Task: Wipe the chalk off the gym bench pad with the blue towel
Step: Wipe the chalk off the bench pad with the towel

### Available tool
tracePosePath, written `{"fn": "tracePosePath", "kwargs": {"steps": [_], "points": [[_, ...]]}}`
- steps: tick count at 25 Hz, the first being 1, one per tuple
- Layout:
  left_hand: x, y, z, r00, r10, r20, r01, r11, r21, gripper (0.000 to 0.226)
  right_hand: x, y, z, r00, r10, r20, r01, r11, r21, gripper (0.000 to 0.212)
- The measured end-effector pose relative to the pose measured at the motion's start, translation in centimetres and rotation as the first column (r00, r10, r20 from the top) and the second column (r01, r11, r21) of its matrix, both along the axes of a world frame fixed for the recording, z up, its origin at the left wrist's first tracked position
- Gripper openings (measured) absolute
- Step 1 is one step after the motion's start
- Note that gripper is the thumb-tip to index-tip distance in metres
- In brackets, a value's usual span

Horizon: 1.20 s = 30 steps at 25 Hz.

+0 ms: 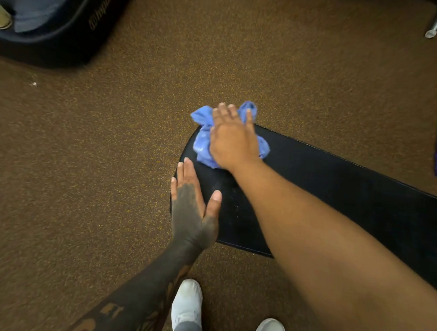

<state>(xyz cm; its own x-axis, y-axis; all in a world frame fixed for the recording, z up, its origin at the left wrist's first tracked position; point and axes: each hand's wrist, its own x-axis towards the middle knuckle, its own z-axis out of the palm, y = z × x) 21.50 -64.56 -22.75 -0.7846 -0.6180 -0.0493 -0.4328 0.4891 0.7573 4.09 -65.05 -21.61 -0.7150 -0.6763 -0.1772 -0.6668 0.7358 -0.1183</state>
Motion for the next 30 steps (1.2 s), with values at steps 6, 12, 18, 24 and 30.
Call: {"fn": "tracePosePath", "kwargs": {"steps": [6, 12, 18, 24, 30], "points": [[0.2, -0.3, 0.8, 0.99, 0.084, -0.115, -0.062, 0.982, 0.178, 0.095, 1.7, 7.4, 0.5, 0.966, 0.255, 0.038, -0.256, 0.966, 0.031, 0.052], [0.1, -0.6, 0.9, 0.989, 0.099, -0.107, -0.072, 0.97, 0.233, 0.088, 1.9, 3.9, 0.0, 0.998, -0.066, -0.005, 0.066, 0.998, 0.013, 0.055], [0.2, -0.9, 1.2, 0.987, 0.099, -0.124, -0.063, 0.961, 0.268, 0.083, 4.8, 11.3, 0.6, 0.977, 0.208, 0.035, -0.209, 0.978, 0.014, 0.052], [-0.8, -5.4, -0.6, 0.997, -0.064, -0.04, 0.07, 0.988, 0.141, 0.071, 4.9, 6.5, 0.2, 0.986, -0.164, 0.012, 0.164, 0.986, 0.021, 0.066], [-2.9, -7.0, -1.9, 0.999, 0.037, -0.02, -0.024, 0.895, 0.445, 0.068, 8.3, 12.1, 0.7, 0.992, 0.096, 0.082, -0.094, 0.995, -0.023, 0.064]]}}
